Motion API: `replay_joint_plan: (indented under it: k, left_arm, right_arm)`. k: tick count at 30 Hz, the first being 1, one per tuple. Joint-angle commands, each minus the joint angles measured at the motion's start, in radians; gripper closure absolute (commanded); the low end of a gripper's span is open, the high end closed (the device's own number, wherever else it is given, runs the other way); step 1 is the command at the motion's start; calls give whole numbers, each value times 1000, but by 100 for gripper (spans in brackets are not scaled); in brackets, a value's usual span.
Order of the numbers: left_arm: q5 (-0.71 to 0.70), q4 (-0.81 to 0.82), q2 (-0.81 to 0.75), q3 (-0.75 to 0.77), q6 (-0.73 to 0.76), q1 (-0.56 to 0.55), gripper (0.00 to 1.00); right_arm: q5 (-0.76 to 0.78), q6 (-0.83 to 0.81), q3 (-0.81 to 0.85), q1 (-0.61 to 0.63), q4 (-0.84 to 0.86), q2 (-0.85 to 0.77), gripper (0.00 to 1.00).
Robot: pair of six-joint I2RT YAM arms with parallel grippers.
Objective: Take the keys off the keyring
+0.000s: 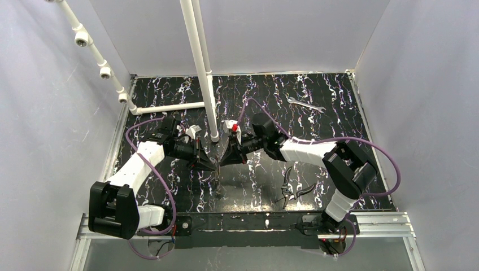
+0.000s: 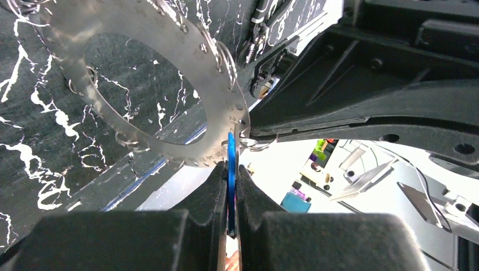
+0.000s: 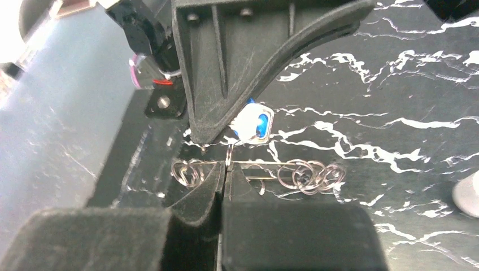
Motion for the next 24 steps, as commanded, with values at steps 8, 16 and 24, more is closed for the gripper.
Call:
replay_joint_plan:
  k: [8, 16, 24]
  left_arm:
    - [-33, -6, -21, 44, 43, 19, 100]
    - [-25, -3, -39, 38, 39, 23, 100]
    - [-46, -5, -28, 55, 42, 24, 100]
  right_arm:
    - [-57, -570, 211, 7, -692, -66, 99]
    - [101, -153, 133, 7, -357, -71, 99]
    - [208, 130, 151, 7, -298, -74, 99]
